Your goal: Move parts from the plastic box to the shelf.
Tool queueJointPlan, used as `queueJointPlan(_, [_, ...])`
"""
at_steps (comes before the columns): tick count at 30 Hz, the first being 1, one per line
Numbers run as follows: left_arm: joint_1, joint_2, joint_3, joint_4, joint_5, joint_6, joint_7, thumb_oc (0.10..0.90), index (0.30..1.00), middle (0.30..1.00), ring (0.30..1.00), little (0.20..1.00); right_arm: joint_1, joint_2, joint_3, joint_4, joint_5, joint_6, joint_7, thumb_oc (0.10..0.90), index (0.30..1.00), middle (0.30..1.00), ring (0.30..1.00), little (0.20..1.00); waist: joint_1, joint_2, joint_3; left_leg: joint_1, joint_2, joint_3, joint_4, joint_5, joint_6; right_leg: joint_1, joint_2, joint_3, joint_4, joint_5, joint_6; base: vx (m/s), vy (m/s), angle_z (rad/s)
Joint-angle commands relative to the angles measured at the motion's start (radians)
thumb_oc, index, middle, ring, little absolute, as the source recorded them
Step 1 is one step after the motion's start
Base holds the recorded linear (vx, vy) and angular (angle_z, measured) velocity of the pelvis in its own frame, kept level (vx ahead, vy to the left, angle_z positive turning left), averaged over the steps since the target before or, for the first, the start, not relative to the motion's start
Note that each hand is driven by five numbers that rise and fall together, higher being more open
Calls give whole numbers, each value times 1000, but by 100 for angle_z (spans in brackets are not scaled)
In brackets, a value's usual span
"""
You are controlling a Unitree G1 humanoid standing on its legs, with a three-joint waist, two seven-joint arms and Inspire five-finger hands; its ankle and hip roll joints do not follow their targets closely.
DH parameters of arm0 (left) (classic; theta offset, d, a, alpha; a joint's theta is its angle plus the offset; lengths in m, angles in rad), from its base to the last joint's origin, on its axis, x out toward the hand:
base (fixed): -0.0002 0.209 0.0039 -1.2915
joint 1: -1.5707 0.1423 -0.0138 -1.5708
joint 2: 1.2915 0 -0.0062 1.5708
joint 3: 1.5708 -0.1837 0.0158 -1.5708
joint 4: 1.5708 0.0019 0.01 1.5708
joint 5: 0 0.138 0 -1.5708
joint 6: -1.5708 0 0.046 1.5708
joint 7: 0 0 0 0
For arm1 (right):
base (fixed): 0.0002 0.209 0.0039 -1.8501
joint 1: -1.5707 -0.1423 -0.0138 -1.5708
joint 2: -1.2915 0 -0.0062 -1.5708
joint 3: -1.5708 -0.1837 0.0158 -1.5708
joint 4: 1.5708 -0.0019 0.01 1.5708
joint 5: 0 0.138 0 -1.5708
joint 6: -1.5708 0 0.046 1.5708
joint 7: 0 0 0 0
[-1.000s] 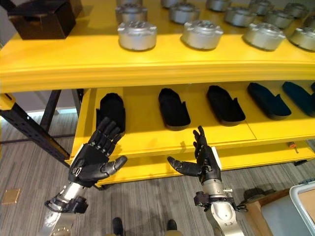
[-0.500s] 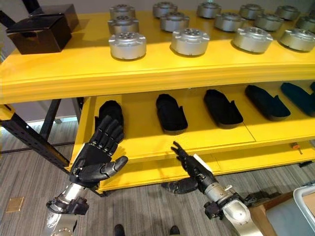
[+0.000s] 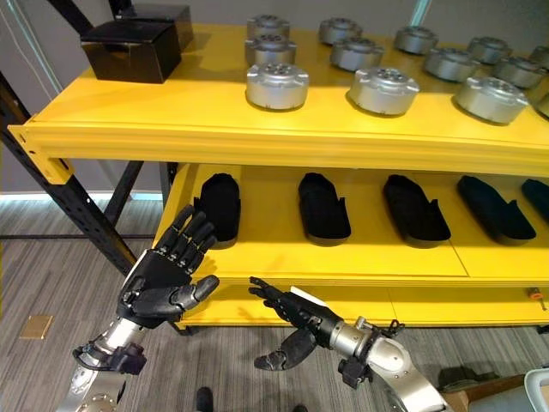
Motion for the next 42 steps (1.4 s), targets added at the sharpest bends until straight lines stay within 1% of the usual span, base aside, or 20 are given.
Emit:
queueJointPlan(1, [-100, 21, 50, -77, -19, -67, -48, 900, 1000, 1000, 1000, 1000, -122, 20, -29, -38, -57, -119, -52, 900, 1000, 1000, 1000, 1000, 12, -13, -11, 100, -62, 28, -5, -160, 55, -16, 38, -73, 2, -14, -25, 38, 30, 6])
queueJointPlan(3, [-101, 19, 53, -73, -22, -69, -58, 900, 1000, 1000, 1000, 1000, -138, 26, -7, -7, -135, -160, -86, 900, 1000, 1000, 1000, 1000, 27, -13, -4, 96, -65, 21, -5, -159, 59, -15, 33, -89, 9, -18, -25, 11, 23, 7])
queueJointPlan(5, [-101, 19, 53, -73, -22, -69, -59, 900, 1000, 1000, 1000, 1000, -139, 26, -7, -6, -135, -160, -86, 900, 1000, 1000, 1000, 1000, 26, -13, -4, 96, -65, 21, -5, -159, 59, -15, 33, -89, 9, -18, -24, 4, 13, 18])
queueJointPlan(7, [-105, 20, 53, -73, -11, -73, -64, 900, 1000, 1000, 1000, 1000, -171, 34, 17, 29, -182, -200, -107, 900, 1000, 1000, 1000, 1000, 41, -12, 3, 94, -68, 10, -5, -158, 62, -14, 32, -99, 21, -26, -27, 14, 27, 12])
queueJointPlan(8, [-107, 20, 51, -73, -7, -74, -63, 900, 1000, 1000, 1000, 1000, -180, 38, 25, 37, -199, -206, -119, 900, 1000, 1000, 1000, 1000, 46, -11, 4, 93, -69, 7, -5, -158, 63, -13, 31, -102, 25, -29, -27, 46, 48, 3])
queueJointPlan(9, [-111, 22, 52, -78, 12, -73, -50, 900, 1000, 1000, 1000, 1000, -204, 44, 40, 56, -255, -211, -138, 900, 1000, 1000, 1000, 1000, 60, -10, 8, 91, -71, -3, -5, -157, 65, -14, 30, -108, 38, -37, -29, 40, 37, 4])
queueJointPlan(11, [-111, 23, 53, -79, 16, -73, -46, 900, 1000, 1000, 1000, 1000, -207, 45, 42, 58, -259, -211, -143, 900, 1000, 1000, 1000, 1000, 61, -11, 9, 91, -71, -4, -5, -157, 65, -13, 29, -109, 40, -39, -29, 26, 21, 10])
queueJointPlan(12, [-115, 26, 52, -80, 29, -72, -31, 900, 1000, 1000, 1000, 1000, -219, 45, 52, 65, -296, -203, -185, 900, 1000, 1000, 1000, 1000, 68, -11, 12, 89, -72, -9, -1, -159, 66, -13, 28, -113, 46, -42, -30, 17, 13, 12])
queueJointPlan(13, [-115, 26, 53, -81, 29, -71, -31, 900, 1000, 1000, 1000, 1000, -220, 45, 52, 66, -296, -203, -186, 900, 1000, 1000, 1000, 1000, 68, -11, 13, 89, -72, -10, -1, -159, 66, -13, 28, -113, 46, -42, -30, 25, 27, 14])
queueJointPlan(14, [-121, 26, 51, -85, 21, -63, -34, 900, 1000, 1000, 1000, 1000, -256, 46, 67, 99, -343, -209, -246, 900, 1000, 1000, 1000, 1000, 85, -12, 22, 83, -74, -19, 11, -160, 71, -15, 24, -119, 58, -47, -33, 10, 16, 11])
queueJointPlan(15, [-122, 27, 52, -85, 20, -65, -34, 900, 1000, 1000, 1000, 1000, -259, 47, 69, 102, -343, -210, -248, 900, 1000, 1000, 1000, 1000, 84, -13, 23, 83, -75, -20, 12, -160, 71, -15, 24, -119, 59, -48, -33, -5, 35, 14])
queueJointPlan(16, [-135, 26, 55, -94, 14, -70, -56, 900, 1000, 1000, 1000, 1000, -310, 69, 80, 164, -394, -246, -333, 900, 1000, 1000, 1000, 1000, 111, -15, 43, 61, -77, -35, 34, -164, 77, -24, 18, -129, 76, -48, -33, -17, 19, 13])
queueJointPlan(23, [-142, 25, 60, -107, 22, -40, -64, 900, 1000, 1000, 1000, 1000, -357, 89, 99, 215, -498, -251, -396, 900, 1000, 1000, 1000, 1000, 134, -18, 51, 49, -82, -48, 59, -176, 83, -21, 10, -145, 85, -50, -31, 30, 18, 19])
queueJointPlan(25, [-133, 27, 69, -112, 7, -17, -90, 900, 1000, 1000, 1000, 1000, -387, 107, 106, 283, -563, -264, -432, 900, 1000, 1000, 1000, 1000, 153, -21, 60, 37, -87, -54, 94, -189, 90, -19, 0, -153, 98, -50, -31, 94, 38, 4])
queueJointPlan(26, [-133, 27, 69, -112, 7, -17, -90, 900, 1000, 1000, 1000, 1000, -387, 107, 106, 284, -563, -264, -432, 900, 1000, 1000, 1000, 1000, 153, -21, 60, 36, -87, -54, 95, -189, 90, -19, 0, -153, 98, -50, -31, 83, 10, 11])
queueJointPlan(27, [-131, 31, 76, -115, 5, 1, -98, 900, 1000, 1000, 1000, 1000, -401, 113, 110, 308, -592, -274, -450, 900, 1000, 1000, 1000, 1000, 165, -24, 66, 29, -90, -59, 105, -193, 92, -18, -2, -158, 99, -47, -29, 71, -17, 17])
queueJointPlan(33, [-136, 51, 82, -114, 4, 23, -104, 900, 1000, 1000, 1000, 1000, -458, 123, 126, 353, -635, -266, -496, 900, 1000, 1000, 1000, 1000, 190, -39, 85, 3, -91, -67, 128, -198, 95, -27, -3, -167, 104, -41, -25, 23, -23, 10])
queueJointPlan(36, [-154, 75, 86, -117, 1, 25, -102, 900, 1000, 1000, 1000, 1000, -524, 132, 136, 400, -651, -248, -518, 900, 1000, 1000, 1000, 1000, 213, -52, 113, -34, -91, -77, 148, -195, 95, -39, 1, -175, 105, -36, -24, -34, -52, 13])
queueJointPlan(40, [-170, 87, 92, -116, -2, 34, -119, 900, 1000, 1000, 1000, 1000, -568, 133, 146, 447, -691, -226, -528, 900, 1000, 1000, 1000, 1000, 229, -63, 129, -53, -92, -84, 153, -192, 95, -43, 4, -180, 103, -34, -24, -39, -51, 15])
queueJointPlan(42, [-180, 97, 88, -119, -5, 36, -133, 900, 1000, 1000, 1000, 1000, -601, 133, 161, 478, -683, -220, -525, 900, 1000, 1000, 1000, 1000, 237, -69, 141, -67, -92, -90, 153, -186, 94, -48, 6, -186, 102, -31, -25, -38, -39, 14])
